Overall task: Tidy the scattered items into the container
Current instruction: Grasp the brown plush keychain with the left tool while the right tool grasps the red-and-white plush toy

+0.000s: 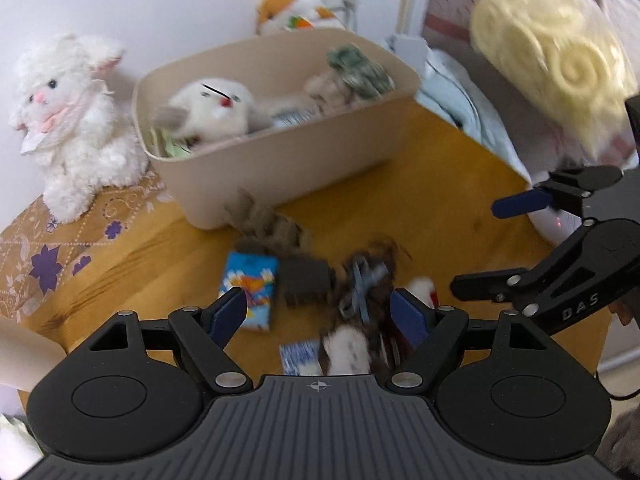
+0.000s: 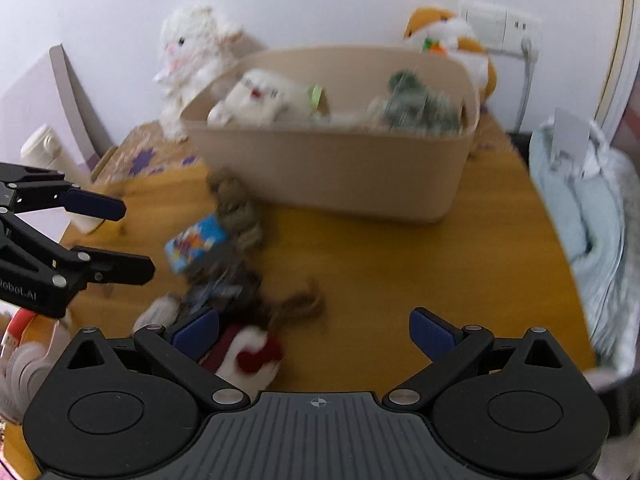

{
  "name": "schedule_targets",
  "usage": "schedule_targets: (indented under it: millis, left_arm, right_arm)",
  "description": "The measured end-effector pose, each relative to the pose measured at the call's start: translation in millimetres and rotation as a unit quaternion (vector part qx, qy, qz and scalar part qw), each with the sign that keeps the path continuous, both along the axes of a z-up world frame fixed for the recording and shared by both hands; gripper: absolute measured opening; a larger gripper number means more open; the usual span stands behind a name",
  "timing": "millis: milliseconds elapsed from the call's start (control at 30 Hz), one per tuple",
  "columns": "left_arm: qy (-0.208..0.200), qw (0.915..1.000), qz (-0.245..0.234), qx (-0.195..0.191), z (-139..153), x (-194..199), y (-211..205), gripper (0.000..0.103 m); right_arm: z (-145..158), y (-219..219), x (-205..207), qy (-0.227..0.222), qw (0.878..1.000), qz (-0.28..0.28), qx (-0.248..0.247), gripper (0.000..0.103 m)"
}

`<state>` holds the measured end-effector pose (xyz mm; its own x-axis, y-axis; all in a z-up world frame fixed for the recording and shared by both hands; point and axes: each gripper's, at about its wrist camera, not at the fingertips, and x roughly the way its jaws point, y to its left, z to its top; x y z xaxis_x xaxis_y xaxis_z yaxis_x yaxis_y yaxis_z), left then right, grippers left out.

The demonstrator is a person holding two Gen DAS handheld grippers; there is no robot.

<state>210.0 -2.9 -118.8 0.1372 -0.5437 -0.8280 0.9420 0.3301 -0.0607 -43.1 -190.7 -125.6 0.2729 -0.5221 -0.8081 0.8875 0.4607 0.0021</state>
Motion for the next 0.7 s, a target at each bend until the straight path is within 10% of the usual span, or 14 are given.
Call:
schedule_targets:
  millis: [700]
  left_arm:
    - [-0.003,0.9978,-0.012,0.066,-53,-17,-23,0.08]
  right_arm:
    - [-69,22,35,0.022,0.998,-0.036,0.045,0.103]
